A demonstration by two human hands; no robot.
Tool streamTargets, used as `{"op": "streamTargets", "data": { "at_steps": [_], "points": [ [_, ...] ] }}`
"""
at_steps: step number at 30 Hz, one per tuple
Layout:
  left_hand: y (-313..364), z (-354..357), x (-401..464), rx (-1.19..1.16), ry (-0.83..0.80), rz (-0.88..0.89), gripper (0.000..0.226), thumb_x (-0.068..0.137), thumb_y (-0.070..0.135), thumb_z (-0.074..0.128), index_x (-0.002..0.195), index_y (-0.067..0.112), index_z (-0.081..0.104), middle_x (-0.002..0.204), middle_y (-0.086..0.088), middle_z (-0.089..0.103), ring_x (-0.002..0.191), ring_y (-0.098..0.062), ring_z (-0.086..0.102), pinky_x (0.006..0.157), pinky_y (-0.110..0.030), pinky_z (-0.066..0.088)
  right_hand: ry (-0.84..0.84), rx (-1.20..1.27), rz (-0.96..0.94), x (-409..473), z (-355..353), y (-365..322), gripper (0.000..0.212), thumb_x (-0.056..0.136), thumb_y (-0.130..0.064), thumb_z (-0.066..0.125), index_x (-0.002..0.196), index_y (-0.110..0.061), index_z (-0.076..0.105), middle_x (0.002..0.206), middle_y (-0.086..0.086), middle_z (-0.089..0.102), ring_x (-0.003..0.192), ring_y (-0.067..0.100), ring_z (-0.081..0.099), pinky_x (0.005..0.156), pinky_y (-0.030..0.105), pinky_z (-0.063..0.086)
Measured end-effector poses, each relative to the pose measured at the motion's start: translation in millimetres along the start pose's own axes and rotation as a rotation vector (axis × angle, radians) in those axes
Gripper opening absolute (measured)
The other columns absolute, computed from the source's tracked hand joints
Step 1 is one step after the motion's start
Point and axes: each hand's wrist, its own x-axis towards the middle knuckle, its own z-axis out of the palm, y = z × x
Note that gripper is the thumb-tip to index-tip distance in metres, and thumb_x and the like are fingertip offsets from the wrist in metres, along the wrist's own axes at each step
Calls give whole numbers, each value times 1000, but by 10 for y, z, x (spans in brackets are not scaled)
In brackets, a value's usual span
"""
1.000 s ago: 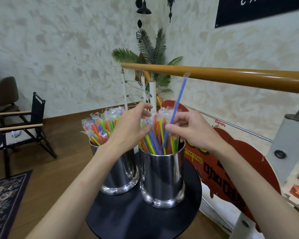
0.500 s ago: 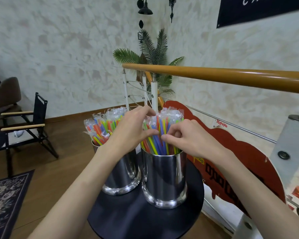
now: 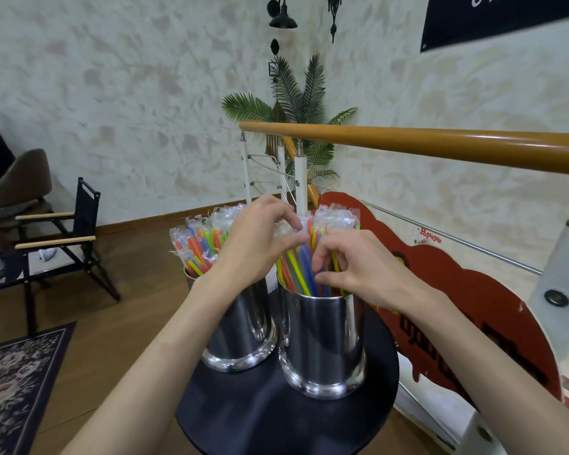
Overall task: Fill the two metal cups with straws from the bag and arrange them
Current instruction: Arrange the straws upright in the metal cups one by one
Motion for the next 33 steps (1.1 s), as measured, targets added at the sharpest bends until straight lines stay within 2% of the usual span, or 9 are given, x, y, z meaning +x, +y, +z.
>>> {"op": "streamTargets", "data": {
  "at_steps": [4, 7, 10, 12, 15, 21, 24, 29, 33],
  "points": [
    [67, -47, 13, -127, 116, -25, 9, 90, 28, 74, 95, 21, 69, 95, 9, 67, 87, -4, 63, 78, -19, 51, -36, -60, -43, -7, -10, 32, 28, 88, -5, 74, 89, -32, 70, 100, -18, 52, 83, -1, 51, 76, 15, 40],
    [128, -42, -2, -190, 131, -16, 4, 93, 22, 71, 95, 19, 70, 85, 12, 67, 77, -2, 64, 70, -13, 50, -26, -138, -89, -10, 8, 52, 34, 92, -5, 69, 114, -31, 72, 108, -18, 47, 99, 1, 48, 85, 18, 42],
    [150, -38, -9, -250, 131, -10, 6, 96, 21, 68, 98, 16, 70, 85, 8, 69, 74, -4, 65, 67, -13, 49, -13, -204, -120, -6, 20, 75, 38, 93, -4, 66, 123, -28, 71, 107, -17, 50, 99, 4, 49, 84, 25, 45],
    [153, -40, -10, -248, 138, 1, 15, 102, 23, 59, 108, 16, 69, 90, 8, 71, 80, -2, 66, 71, -13, 49, 11, -214, -145, -1, 13, 83, 35, 94, -4, 66, 122, -24, 72, 104, -17, 52, 97, 3, 49, 85, 28, 48],
    [137, -55, -8, -157, 165, 3, 28, 108, 25, 44, 124, 15, 65, 103, 5, 72, 93, -5, 65, 82, -24, 50, 119, -195, -204, 19, -9, 103, 28, 91, -3, 70, 114, -19, 76, 103, -11, 62, 94, 7, 54, 84, 34, 53],
    [46, 19, -36, 173, -31, 25, 27, 104, 20, 48, 123, 18, 66, 122, 0, 66, 113, -18, 60, 98, -40, 46, 323, -210, -245, 66, -90, 95, 29, 84, 2, 76, 108, -13, 76, 100, 1, 68, 93, 21, 61, 76, 45, 55],
    [38, 51, -54, 231, -65, 34, 27, 105, 22, 48, 125, 21, 65, 127, 3, 64, 116, -18, 59, 98, -43, 48, 473, -247, -247, 96, -148, 96, 26, 83, 2, 77, 106, -10, 76, 95, 5, 67, 89, 18, 59, 75, 36, 54],
    [53, 43, -76, 254, -91, 60, 27, 105, 23, 48, 126, 19, 65, 127, 3, 64, 116, -19, 60, 96, -45, 49, 705, -164, -180, 121, -300, 149, 24, 85, 0, 78, 108, -7, 78, 90, 5, 64, 75, 3, 48, 72, 6, 39],
    [15, 53, -74, 270, -114, 69, 24, 104, 22, 51, 122, 20, 66, 120, 2, 65, 108, -22, 61, 90, -47, 50, 762, -33, -115, 92, -407, 194, 27, 85, -9, 80, 112, -12, 77, 89, -1, 54, 69, -4, 42, 65, 8, 36]
  ]
}}
